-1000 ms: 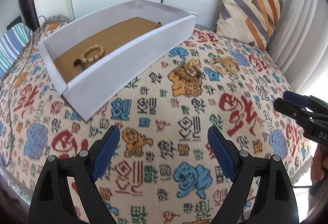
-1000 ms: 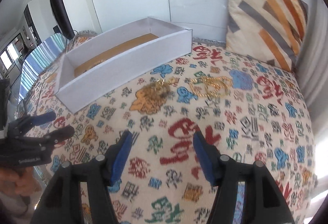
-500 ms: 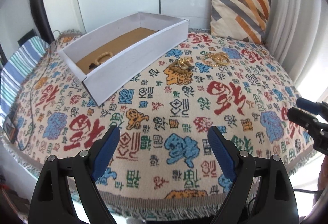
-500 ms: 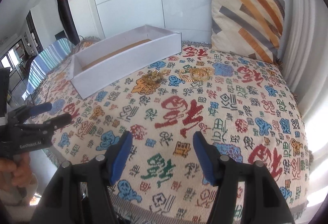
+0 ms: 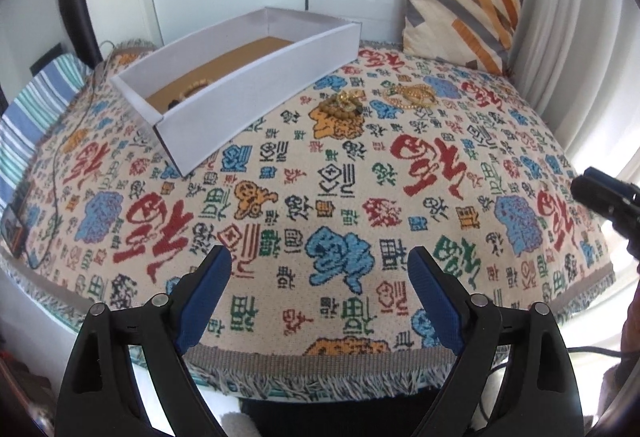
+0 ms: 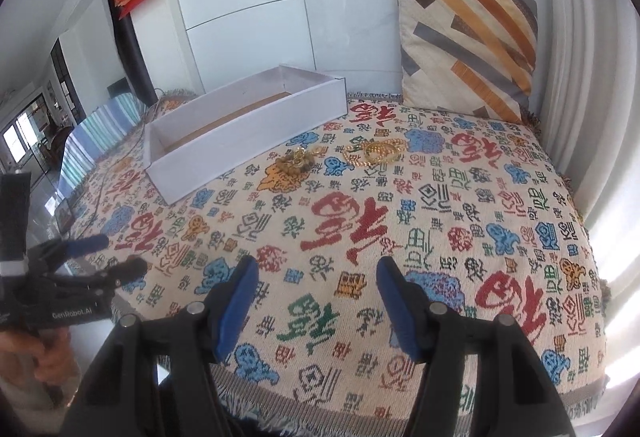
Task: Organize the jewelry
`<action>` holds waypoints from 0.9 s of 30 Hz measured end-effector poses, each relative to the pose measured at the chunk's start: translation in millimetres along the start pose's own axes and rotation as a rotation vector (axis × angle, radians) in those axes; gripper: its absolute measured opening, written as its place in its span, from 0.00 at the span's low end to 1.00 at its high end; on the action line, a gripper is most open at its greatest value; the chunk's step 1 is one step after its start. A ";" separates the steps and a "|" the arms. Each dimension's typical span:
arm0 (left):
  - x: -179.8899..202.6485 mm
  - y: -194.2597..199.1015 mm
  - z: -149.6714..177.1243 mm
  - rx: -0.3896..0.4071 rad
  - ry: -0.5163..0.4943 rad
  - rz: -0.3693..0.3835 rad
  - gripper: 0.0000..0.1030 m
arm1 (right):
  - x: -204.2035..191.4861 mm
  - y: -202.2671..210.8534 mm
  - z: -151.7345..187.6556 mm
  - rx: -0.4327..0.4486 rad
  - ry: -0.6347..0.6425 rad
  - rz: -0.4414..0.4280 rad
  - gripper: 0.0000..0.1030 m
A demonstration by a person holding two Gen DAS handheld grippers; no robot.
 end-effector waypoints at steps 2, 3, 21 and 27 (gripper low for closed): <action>-2.9 -10.1 -4.5 -0.016 -0.001 -0.013 0.88 | 5.1 -14.3 -5.6 -0.014 -0.016 -0.011 0.61; -5.5 -17.4 -9.2 -0.023 0.003 -0.019 0.88 | 7.6 -24.5 -8.1 -0.024 -0.019 -0.017 0.61; -10.8 -205.7 -155.8 -0.133 0.063 0.013 0.86 | 81.6 -224.2 -90.5 -0.220 -0.077 -0.041 0.61; -2.1 -259.3 -180.6 -0.197 0.054 0.082 0.79 | 107.6 -283.2 -114.9 -0.254 -0.108 0.013 0.61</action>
Point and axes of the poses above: each gripper's, at about its wrist camera, not at the fingertips, and y roughly against the way its jaws point, x to its right, z to its underside, the point moved 3 cm from there along -y, roughly the way its jaws point, and after that the axes turned 5 degrees about z, right-handed, at the moved point
